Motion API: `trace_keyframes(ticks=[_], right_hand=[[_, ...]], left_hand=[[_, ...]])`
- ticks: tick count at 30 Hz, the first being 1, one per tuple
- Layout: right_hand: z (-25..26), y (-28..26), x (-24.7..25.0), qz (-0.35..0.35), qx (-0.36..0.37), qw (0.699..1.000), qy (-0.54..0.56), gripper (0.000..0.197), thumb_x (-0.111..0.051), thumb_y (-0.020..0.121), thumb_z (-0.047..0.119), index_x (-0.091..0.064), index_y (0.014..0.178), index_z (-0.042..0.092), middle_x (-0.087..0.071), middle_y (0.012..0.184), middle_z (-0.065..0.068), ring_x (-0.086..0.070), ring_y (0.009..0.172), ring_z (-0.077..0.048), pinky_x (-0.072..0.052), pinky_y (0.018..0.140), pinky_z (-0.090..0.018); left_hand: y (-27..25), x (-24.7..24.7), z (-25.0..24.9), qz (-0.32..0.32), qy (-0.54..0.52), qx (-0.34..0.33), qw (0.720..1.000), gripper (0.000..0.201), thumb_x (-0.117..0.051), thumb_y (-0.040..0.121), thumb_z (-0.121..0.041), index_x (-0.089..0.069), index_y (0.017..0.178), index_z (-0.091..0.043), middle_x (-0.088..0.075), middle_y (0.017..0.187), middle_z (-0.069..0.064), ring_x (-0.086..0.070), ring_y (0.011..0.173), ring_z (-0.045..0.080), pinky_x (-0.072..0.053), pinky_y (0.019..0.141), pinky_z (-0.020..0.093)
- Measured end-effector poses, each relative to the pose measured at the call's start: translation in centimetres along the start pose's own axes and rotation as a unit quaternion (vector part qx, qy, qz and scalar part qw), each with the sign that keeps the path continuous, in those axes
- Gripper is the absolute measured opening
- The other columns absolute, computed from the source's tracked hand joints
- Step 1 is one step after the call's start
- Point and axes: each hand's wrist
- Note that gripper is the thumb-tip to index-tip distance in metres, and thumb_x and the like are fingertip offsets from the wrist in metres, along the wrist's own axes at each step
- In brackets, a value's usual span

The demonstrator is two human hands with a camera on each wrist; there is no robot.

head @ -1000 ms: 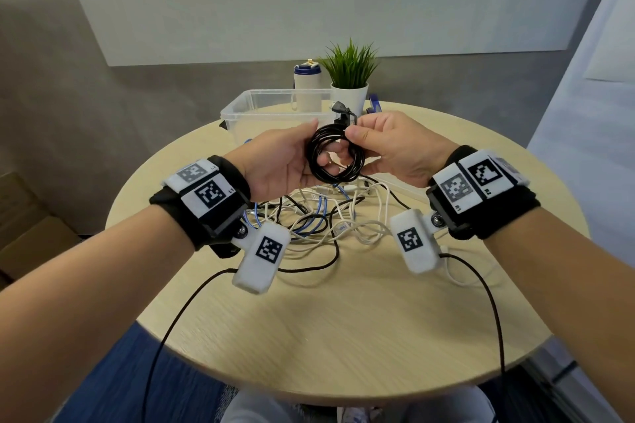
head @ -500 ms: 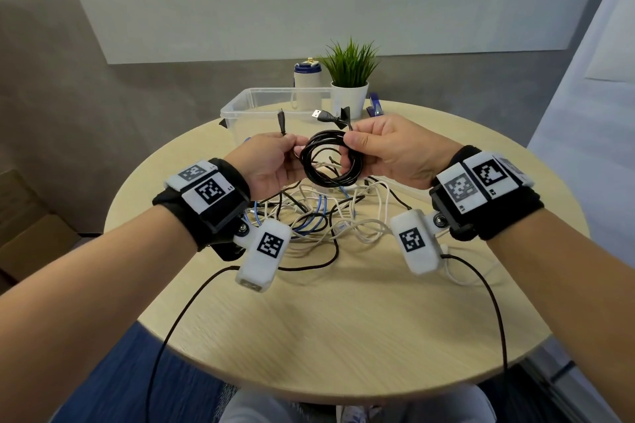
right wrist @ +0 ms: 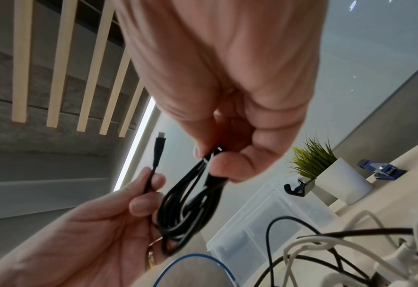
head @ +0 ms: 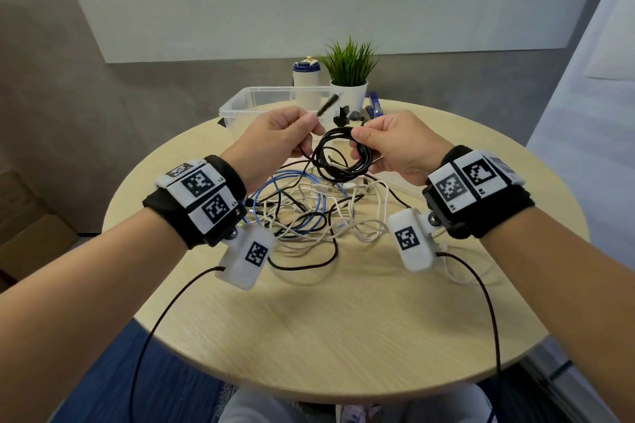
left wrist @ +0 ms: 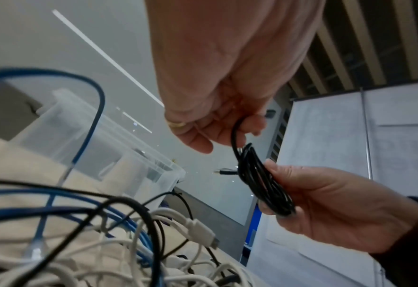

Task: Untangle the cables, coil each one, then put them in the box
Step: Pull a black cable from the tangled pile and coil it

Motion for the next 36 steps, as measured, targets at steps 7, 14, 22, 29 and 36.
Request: trace_keyframes(ticks=[7,14,22,29,36], right_hand=[[-0.3,0.1,-0.4,-0.003,-0.003,1.0,0.018,0.023,-0.054,0.096,0.014,-0.063,0.075,0.008,-0.061,0.061,-0.003,-0.058,0.048,-0.006,-0.048,0.043,-0.019],[0.1,-0.2,-0.2,0.031,0.034,0.999,-0.019,0.02,-0.054,0.096,0.015,-0.065,0.08,0.011,-0.063,0.066,-0.003,-0.057,0.055,-0.01,-0.047,0.046,-0.02],[-0.2,-0.3,-0.1,0.083,0.048,0.995,-0.018,0.018,-0.052,0.097,0.016,-0.066,0.087,0.009,-0.063,0.065,0.0,-0.057,0.062,-0.012,-0.043,0.053,-0.023],[-0.1,-0.1,-0.1,0.1,0.075,0.991,-0.053,0.019,-0.052,0.097,0.016,-0.068,0.087,0.009,-0.065,0.067,-0.001,-0.055,0.058,-0.008,-0.038,0.049,-0.019],[0.0,-0.5,-0.4,0.142,0.09,0.984,-0.062,0.022,-0.05,0.097,0.015,-0.066,0.081,0.013,-0.065,0.063,0.003,-0.053,0.06,-0.011,-0.035,0.052,-0.022]], left_hand=[[-0.3,0.0,-0.4,-0.026,0.192,0.042,0.98,0.021,-0.077,0.075,-0.033,-0.073,0.07,-0.013,-0.064,0.066,0.009,-0.05,0.061,0.011,-0.044,0.063,0.027],[0.0,-1.1,0.4,-0.077,0.258,-0.003,0.963,0.025,-0.075,0.075,-0.025,-0.051,0.076,-0.019,-0.056,0.071,-0.002,-0.054,0.064,0.017,-0.051,0.062,0.035],[-0.4,-0.9,0.2,0.078,0.049,0.089,0.992,0.015,-0.052,0.095,-0.007,-0.045,0.093,-0.02,-0.067,0.078,0.006,-0.059,0.058,0.006,-0.041,0.052,0.013],[0.0,-0.3,-0.4,0.082,-0.097,0.165,0.978,0.012,-0.051,0.095,-0.011,-0.059,0.098,-0.019,-0.066,0.074,-0.004,-0.055,0.065,0.006,-0.04,0.052,0.016],[0.3,0.2,-1.1,0.067,-0.169,0.218,0.959,0.021,-0.044,0.097,-0.006,-0.064,0.102,-0.009,-0.064,0.083,0.007,-0.059,0.071,0.013,-0.051,0.062,0.024]])
Point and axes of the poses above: each hand's wrist, its own y-axis towards the middle knuckle, its own x-axis out of the back of the hand, z = x × y
